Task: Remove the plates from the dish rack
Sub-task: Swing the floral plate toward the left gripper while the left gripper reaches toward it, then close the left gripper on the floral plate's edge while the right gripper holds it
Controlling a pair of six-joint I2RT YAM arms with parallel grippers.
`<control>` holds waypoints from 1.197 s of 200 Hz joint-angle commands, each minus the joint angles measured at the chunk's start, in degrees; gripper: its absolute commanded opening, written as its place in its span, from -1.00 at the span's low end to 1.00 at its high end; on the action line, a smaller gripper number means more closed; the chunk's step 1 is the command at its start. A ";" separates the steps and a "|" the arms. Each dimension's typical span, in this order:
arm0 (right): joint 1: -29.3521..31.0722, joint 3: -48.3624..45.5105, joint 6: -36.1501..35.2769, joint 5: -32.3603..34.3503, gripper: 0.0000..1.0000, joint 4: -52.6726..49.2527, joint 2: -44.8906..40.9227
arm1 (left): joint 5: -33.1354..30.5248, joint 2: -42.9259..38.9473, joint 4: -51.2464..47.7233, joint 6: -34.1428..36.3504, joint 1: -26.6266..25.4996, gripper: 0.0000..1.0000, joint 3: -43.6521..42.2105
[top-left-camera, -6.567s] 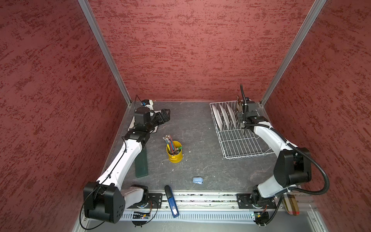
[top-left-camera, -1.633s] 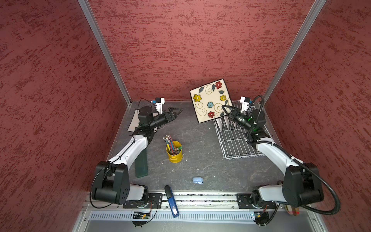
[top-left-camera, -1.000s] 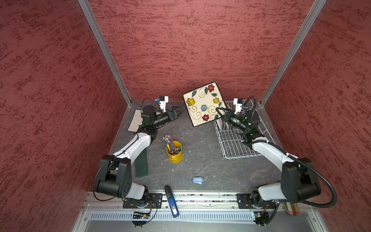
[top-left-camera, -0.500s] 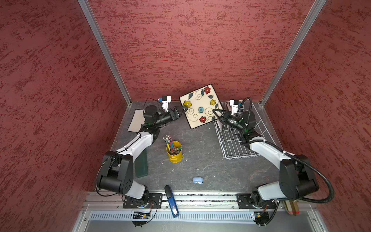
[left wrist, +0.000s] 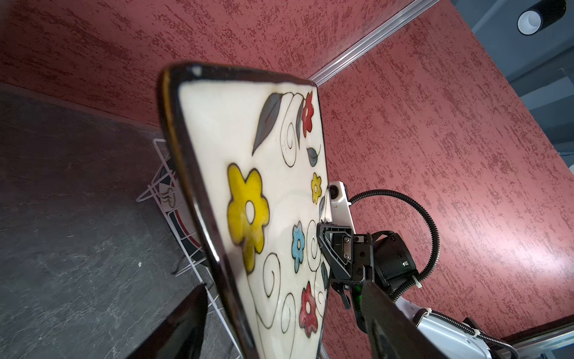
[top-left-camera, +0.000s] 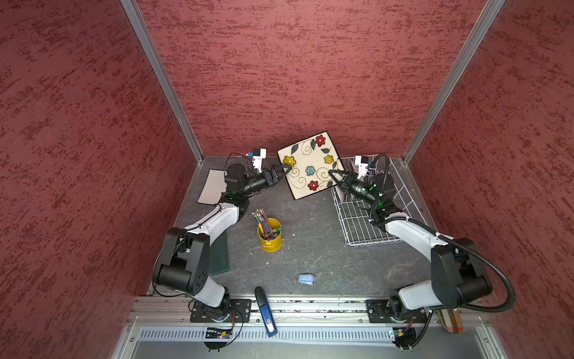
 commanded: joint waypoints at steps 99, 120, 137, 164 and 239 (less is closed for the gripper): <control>0.87 1.41 2.65 -0.90 -1.00 14.67 -1.05 | -0.36 3.01 7.78 -4.25 -1.71 0.13 2.19; 0.89 1.28 2.58 -0.83 -1.00 14.72 -1.05 | -0.68 3.47 9.32 -5.49 -1.79 -0.03 2.15; 0.93 1.30 2.60 -0.84 -1.00 14.61 -1.04 | -1.16 3.81 10.97 -6.69 -1.90 -0.20 2.23; 1.02 1.32 2.50 -0.93 -1.00 14.50 -1.04 | -1.07 4.50 11.31 -7.20 -2.18 -0.40 2.89; 1.02 1.15 1.78 -0.53 -1.00 13.96 -1.33 | -1.24 4.35 10.70 -7.38 -2.28 -0.66 2.41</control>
